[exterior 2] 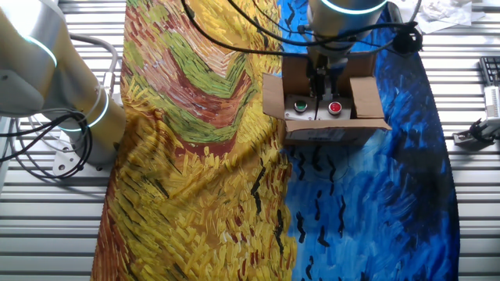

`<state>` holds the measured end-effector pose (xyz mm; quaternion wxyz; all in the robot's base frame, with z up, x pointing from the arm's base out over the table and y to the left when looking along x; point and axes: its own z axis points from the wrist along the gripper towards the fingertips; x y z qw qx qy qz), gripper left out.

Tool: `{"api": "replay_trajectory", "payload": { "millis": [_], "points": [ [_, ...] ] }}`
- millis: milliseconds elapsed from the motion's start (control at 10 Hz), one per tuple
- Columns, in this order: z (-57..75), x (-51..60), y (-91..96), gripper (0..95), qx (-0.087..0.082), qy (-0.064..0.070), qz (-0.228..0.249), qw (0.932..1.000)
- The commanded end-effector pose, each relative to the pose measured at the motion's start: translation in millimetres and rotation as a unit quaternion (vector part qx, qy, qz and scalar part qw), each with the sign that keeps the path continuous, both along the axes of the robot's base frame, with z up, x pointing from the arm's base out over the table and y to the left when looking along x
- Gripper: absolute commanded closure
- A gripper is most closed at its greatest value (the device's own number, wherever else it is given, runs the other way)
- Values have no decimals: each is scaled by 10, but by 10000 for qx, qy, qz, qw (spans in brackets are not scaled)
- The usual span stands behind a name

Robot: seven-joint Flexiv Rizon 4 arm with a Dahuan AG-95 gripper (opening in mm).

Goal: Open a box

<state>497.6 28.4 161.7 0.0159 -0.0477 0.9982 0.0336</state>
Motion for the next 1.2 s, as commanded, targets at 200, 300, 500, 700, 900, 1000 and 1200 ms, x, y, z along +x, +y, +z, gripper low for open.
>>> {"api": "replay_trajectory", "payload": {
  "millis": [200,300,500,700,900,1000,1200],
  "points": [
    [-27,10,-28,950,-112,-41,-42,9999],
    [-27,10,-28,950,-112,-41,-42,9999],
    [-73,30,-57,950,-135,-39,-133,9998],
    [-150,77,-88,950,-130,-135,-102,9998],
    [-170,116,-85,950,-198,-169,-40,9997],
    [-173,136,-80,950,-198,-207,-33,9996],
    [-196,210,-64,950,-200,-248,-11,9995]
  ]
}}
